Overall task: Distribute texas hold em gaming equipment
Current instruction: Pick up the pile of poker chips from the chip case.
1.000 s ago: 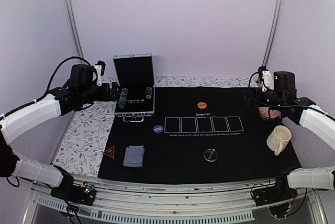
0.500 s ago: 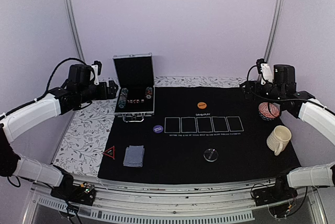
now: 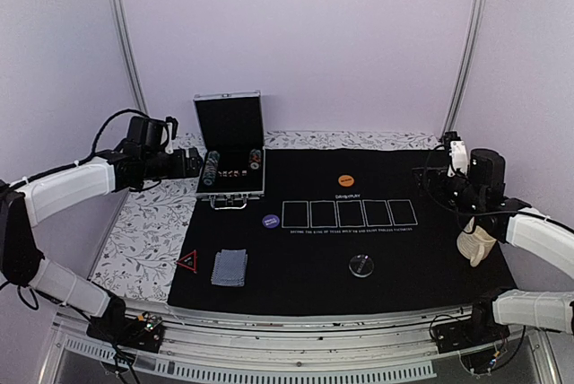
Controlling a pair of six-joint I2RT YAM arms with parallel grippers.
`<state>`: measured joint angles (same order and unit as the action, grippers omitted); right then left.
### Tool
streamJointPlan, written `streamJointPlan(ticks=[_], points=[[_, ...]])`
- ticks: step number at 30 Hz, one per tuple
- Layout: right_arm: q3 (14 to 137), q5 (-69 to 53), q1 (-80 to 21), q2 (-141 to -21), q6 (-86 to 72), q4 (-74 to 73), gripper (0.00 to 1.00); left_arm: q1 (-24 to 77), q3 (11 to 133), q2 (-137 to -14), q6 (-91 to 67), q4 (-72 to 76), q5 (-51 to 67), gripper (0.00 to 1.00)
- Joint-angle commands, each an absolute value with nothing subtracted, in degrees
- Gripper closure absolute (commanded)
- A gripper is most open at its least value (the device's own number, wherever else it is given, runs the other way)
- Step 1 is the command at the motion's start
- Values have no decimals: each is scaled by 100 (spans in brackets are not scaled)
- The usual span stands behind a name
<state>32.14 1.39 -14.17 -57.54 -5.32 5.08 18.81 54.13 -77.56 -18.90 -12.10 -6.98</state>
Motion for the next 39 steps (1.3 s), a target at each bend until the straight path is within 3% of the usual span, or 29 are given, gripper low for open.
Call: streamJointPlan(ticks=[1, 10, 14, 18, 21, 25, 30, 35, 39], points=[[2867, 76, -1397, -5409, -224, 1285, 1, 1824, 5651, -7953, -1614, -1391, -746, 2], [2794, -570, -1397, -5597, -62, 1786, 1, 1703, 6112, -8324, -886, -1296, 77, 2], [2839, -1211, -1397, -5581, -62, 1776, 1, 1678, 6979, -8848, 66, -2182, 1023, 2], [2917, -1556, -1395, -5552, -62, 1696, 1, 1597, 7830, -9466, 1487, -3014, 1055, 2], [2907, -1667, -1393, -5480, -62, 1610, 1, 1408, 7863, -9638, 2309, -2711, 1345, 3], [2919, -1741, -1393, -5441, -68, 1565, 1, 1097, 7250, -9339, 3776, -1944, 2832, 2], [2905, -1832, -1395, -5457, -62, 1515, 1, 634, 7125, -9312, 4350, -1275, 3907, 2], [2911, -1862, -1398, -5458, -62, 1498, 1, 434, 7944, -10173, 5468, -2867, 3824, 4], [2911, -1892, -1402, -5479, -62, 1503, 1, 410, 8033, -10515, 5913, -2897, 3546, 7]])
